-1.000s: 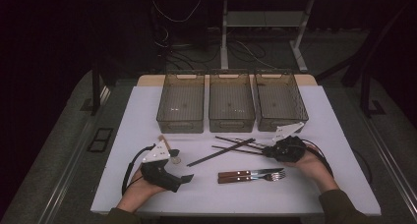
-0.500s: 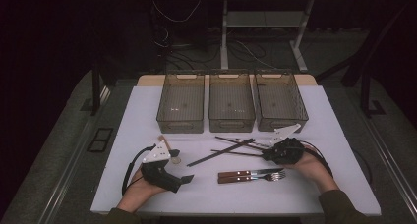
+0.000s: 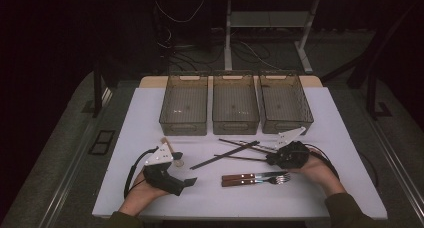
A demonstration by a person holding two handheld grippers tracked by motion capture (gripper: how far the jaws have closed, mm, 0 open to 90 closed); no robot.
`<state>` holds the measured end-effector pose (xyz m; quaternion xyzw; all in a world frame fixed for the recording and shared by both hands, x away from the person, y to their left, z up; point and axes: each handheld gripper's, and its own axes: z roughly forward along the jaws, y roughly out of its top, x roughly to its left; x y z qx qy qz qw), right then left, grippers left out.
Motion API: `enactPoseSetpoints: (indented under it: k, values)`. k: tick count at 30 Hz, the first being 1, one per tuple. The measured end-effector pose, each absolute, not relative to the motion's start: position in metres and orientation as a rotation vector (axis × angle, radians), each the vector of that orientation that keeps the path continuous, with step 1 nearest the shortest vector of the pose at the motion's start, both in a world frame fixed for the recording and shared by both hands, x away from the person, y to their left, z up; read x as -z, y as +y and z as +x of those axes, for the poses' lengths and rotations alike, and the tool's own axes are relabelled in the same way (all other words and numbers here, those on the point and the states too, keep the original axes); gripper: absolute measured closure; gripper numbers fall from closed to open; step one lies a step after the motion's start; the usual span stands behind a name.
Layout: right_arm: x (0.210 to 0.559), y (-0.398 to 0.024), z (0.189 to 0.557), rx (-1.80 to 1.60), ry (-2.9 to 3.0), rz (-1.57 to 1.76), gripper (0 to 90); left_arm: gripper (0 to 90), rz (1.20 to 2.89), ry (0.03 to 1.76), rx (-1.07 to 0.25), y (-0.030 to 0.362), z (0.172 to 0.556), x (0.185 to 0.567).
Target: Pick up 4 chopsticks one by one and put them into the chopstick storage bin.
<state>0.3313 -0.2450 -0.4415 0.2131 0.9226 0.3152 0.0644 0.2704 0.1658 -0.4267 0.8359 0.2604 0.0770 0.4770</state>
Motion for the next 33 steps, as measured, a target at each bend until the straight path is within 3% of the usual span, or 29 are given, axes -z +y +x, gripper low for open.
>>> enactPoseSetpoints:
  k: [33]
  values:
    - [0.4346,-0.2473,0.329,-1.004,2.781,0.588,85.2,0.7,2.041,0.624,-0.179,0.1635,0.27,0.4267]
